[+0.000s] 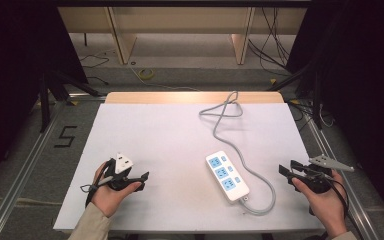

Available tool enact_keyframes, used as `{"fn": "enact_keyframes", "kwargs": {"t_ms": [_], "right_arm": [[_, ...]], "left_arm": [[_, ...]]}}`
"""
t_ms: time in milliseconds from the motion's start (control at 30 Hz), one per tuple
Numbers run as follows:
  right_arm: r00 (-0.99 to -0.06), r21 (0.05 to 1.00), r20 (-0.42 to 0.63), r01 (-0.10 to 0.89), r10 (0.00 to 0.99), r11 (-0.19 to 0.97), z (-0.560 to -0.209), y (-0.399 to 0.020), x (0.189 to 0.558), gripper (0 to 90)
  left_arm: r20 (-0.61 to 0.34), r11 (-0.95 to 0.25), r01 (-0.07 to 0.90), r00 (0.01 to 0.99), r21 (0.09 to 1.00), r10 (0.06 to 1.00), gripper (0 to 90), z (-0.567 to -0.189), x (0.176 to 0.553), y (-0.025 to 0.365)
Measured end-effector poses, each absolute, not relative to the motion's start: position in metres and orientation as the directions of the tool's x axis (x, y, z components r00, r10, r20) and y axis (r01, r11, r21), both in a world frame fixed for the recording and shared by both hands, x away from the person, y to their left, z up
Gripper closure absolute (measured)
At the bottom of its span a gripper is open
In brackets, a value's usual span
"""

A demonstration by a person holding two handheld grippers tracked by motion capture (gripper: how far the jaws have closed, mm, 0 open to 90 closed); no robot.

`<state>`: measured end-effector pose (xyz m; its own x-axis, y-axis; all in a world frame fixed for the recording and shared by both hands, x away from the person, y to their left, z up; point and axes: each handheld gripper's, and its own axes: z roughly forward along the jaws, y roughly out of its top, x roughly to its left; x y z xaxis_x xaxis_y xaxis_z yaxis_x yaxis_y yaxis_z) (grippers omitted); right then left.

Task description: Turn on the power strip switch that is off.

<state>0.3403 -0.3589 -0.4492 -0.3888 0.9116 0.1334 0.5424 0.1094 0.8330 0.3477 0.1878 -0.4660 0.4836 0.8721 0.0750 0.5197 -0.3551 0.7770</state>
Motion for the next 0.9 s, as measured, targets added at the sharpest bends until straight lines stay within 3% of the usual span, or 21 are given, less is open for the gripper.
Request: {"fn": "enact_keyframes", "kwargs": {"t_ms": [400, 900], "right_arm": [[-0.454, 0.77, 0.046, 0.584, 0.89, 0.258, -0.434, -0.348, 0.339, 89.2], [-0.484, 0.707, 0.044, 0.633, 0.874, 0.315, -0.429, -0.337, 0.344, 90.0]], "left_arm": [[0.09, -0.364, 0.524, 0.476, 0.77, 0.875, 26.3, -0.467, 0.347, 0.187], [0.092, -0.36, 0.525, 0.468, 0.771, 0.879, 26.8, -0.467, 0.347, 0.187]]}}
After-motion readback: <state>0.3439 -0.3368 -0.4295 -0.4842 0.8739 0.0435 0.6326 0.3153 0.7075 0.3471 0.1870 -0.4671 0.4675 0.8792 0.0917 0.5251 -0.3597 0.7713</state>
